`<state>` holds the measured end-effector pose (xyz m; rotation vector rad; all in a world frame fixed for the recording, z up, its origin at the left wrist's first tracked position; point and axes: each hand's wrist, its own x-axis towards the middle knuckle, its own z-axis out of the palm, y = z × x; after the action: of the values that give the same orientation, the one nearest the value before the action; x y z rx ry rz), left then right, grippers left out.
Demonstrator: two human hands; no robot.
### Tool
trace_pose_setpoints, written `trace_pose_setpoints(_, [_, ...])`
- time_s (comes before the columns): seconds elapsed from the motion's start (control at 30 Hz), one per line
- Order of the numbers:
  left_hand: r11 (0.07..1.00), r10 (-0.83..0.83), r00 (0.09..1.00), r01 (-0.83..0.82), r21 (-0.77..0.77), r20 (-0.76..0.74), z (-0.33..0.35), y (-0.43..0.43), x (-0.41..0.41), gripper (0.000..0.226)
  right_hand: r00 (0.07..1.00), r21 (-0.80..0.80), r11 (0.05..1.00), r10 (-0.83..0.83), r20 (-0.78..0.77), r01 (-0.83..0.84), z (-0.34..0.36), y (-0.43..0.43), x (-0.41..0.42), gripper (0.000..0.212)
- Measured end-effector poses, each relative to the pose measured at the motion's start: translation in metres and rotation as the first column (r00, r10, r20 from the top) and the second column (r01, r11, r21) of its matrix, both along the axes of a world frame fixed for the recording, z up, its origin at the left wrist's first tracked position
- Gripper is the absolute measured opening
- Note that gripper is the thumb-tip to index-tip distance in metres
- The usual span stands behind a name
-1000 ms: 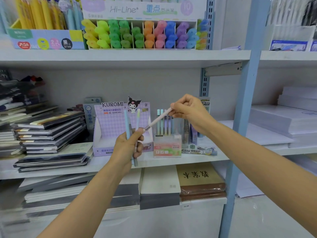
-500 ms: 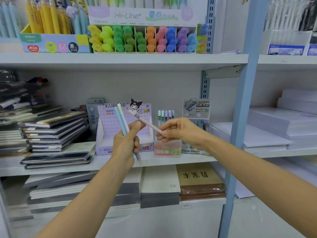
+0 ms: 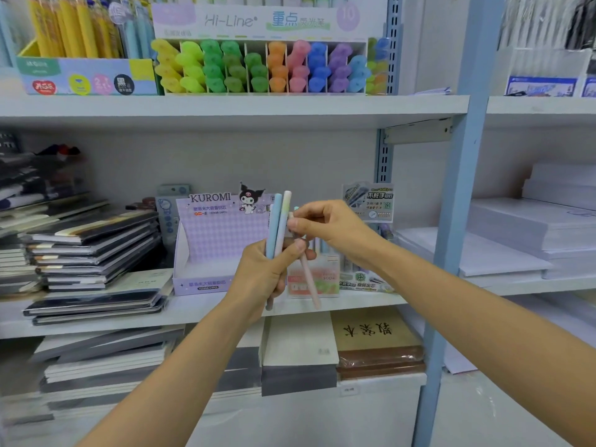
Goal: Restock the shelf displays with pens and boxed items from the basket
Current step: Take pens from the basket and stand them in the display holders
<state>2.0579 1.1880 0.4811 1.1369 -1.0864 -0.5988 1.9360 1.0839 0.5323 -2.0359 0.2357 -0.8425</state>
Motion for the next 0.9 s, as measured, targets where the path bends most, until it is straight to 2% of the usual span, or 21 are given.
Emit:
trace_pose_setpoints(0.1, [0.999, 0.006, 1.0, -0.005, 0.033, -0.024, 0.004, -0.003, 0.001, 0.049, 0.994, -0.004, 0.998, -0.059, 0.095, 0.06, 0.003, -0.007, -0.001, 0.007])
trace_pose_setpoints(0.23, [0.993, 0.029, 0.994, -0.016, 0.118, -0.107, 0.007, -0.009, 0.01, 0.046, 0.901, 0.135, 0.972, -0.23, 0.368, 0.193, 0.02, -0.028, -0.011, 0.01])
trace_pose_setpoints(0.33, [0.984, 0.056, 0.984, -0.025, 0.176, -0.171, 0.005, -0.014, 0.018, 0.042, 0.832, 0.18, 0.941, -0.337, 0.441, 0.286, 0.024, -0.048, -0.018, 0.008])
trace_pose_setpoints(0.5, [0.986, -0.041, 0.977, 0.074, 0.15, -0.211, 0.005, -0.022, 0.024, 0.02, 0.845, 0.034, 0.886, -0.453, 0.284, 0.463, 0.005, -0.074, -0.013, 0.01])
trace_pose_setpoints(0.67, [0.992, -0.096, 0.994, 0.1, 0.075, -0.059, -0.003, -0.024, 0.029, 0.02, 0.847, -0.093, 0.85, -0.497, 0.187, 0.519, -0.013, -0.089, -0.003, 0.006])
trace_pose_setpoints(0.9, [0.997, -0.059, 0.998, 0.06, 0.055, -0.023, -0.008, -0.025, 0.034, 0.024, 0.838, -0.338, 0.772, -0.534, 0.111, 0.538, -0.01, -0.093, 0.002, 0.009])
